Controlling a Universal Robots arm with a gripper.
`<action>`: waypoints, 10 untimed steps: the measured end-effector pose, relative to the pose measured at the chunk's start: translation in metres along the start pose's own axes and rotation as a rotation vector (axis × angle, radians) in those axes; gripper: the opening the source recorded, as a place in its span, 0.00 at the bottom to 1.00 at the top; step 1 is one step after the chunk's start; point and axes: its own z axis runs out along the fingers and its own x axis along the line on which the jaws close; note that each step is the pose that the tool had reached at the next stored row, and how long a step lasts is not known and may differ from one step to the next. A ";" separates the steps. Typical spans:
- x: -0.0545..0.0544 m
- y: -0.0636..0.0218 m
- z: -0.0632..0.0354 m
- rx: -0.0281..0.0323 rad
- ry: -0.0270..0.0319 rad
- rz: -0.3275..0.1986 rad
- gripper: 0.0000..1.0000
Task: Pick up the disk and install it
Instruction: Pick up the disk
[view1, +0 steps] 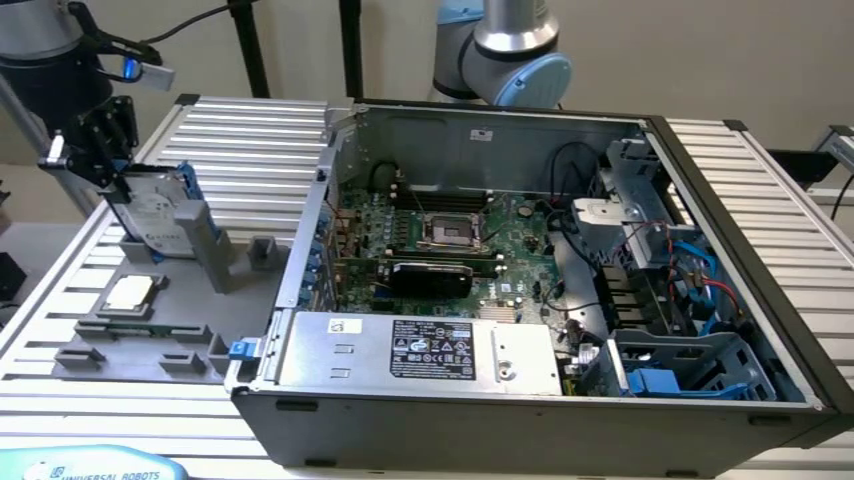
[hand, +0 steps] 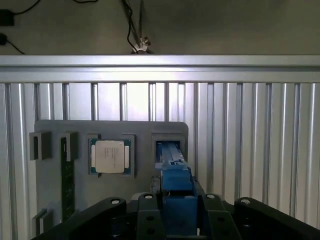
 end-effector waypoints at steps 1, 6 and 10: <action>0.002 -0.0001 0.0000 -0.0001 -0.0001 0.000 0.33; 0.007 -0.0001 0.0000 -0.0001 -0.0007 0.000 0.33; 0.007 -0.0001 -0.0001 -0.0001 -0.0008 0.000 0.33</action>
